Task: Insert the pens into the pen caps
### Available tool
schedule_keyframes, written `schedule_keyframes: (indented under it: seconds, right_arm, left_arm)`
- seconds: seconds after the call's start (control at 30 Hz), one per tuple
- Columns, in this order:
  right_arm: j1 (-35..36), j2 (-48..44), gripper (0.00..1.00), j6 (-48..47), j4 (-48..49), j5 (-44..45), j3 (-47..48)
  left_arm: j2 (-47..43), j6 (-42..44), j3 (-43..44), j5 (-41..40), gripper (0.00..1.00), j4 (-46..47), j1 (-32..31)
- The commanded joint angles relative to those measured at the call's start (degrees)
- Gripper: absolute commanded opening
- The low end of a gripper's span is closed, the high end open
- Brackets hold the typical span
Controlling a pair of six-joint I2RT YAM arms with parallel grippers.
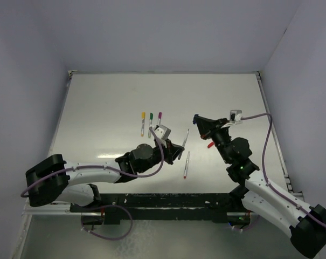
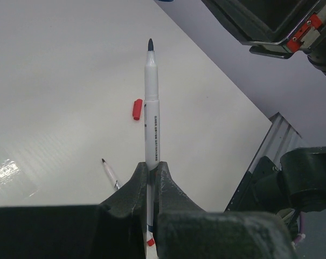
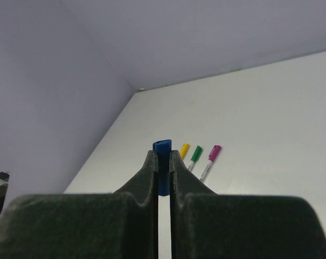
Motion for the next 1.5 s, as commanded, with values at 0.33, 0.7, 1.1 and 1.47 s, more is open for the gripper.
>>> schedule_keyframes:
  seconds: [0.33, 0.7, 1.1, 1.47]
  right_arm:
    - [0.07, -0.93, 0.00, 3.90, 10.58, -4.26, -0.85]
    - [0.08, -2.64, 0.00, 3.14, 9.29, -4.48, -1.30]
    - [0.12, -2.53, 0.00, 3.52, 10.04, -4.48, -1.99]
    - [0.08, -1.55, 0.00, 4.82, 10.45, -5.84, -2.39]
  left_arm:
    - [1.33, -0.88, 5.10, 2.91, 0.00, 4.95, 0.37]
    - [0.49, -0.49, 5.42, 2.80, 0.00, 5.04, 0.48]
    - [-1.13, 0.09, 5.23, 2.70, 0.00, 4.74, 0.63]
    - [-0.45, -0.22, 5.31, 2.82, 0.00, 5.08, 0.97]
